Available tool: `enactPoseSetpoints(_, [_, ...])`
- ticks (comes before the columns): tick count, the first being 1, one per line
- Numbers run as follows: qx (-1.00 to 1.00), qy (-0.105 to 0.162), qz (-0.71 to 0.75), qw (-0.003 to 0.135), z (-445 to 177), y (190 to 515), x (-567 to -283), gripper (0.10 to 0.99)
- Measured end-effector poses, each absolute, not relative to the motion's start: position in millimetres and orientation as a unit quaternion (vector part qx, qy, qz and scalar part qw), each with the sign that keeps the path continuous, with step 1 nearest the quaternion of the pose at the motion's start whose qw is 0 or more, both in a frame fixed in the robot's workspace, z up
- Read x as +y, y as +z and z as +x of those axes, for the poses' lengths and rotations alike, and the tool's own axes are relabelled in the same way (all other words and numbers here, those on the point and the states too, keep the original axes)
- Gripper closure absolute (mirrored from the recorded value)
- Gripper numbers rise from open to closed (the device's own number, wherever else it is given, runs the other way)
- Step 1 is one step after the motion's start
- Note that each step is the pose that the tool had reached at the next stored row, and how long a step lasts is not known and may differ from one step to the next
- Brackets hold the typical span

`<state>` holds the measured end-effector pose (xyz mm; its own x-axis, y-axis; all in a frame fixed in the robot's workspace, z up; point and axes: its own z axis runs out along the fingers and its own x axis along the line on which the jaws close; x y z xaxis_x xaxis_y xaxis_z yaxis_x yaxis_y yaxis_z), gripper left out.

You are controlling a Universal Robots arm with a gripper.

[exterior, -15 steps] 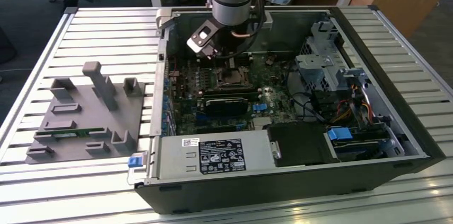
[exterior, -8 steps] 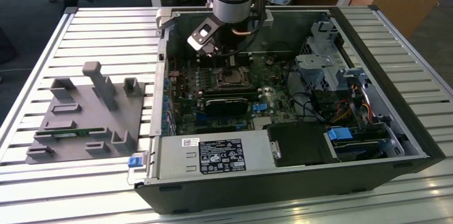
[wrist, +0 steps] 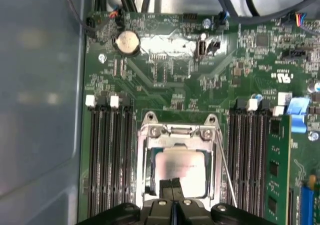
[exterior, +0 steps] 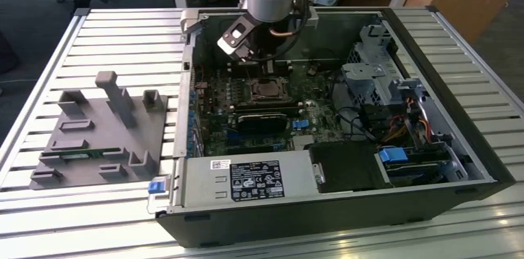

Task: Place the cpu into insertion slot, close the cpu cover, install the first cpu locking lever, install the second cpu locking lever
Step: 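Close the cpu cover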

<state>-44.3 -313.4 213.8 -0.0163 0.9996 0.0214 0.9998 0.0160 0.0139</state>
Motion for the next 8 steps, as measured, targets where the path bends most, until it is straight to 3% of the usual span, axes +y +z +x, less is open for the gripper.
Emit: enactPoseSetpoints(8, [-0.713, -0.012, -0.701, 0.003, -31, 214, -313, 0.980])
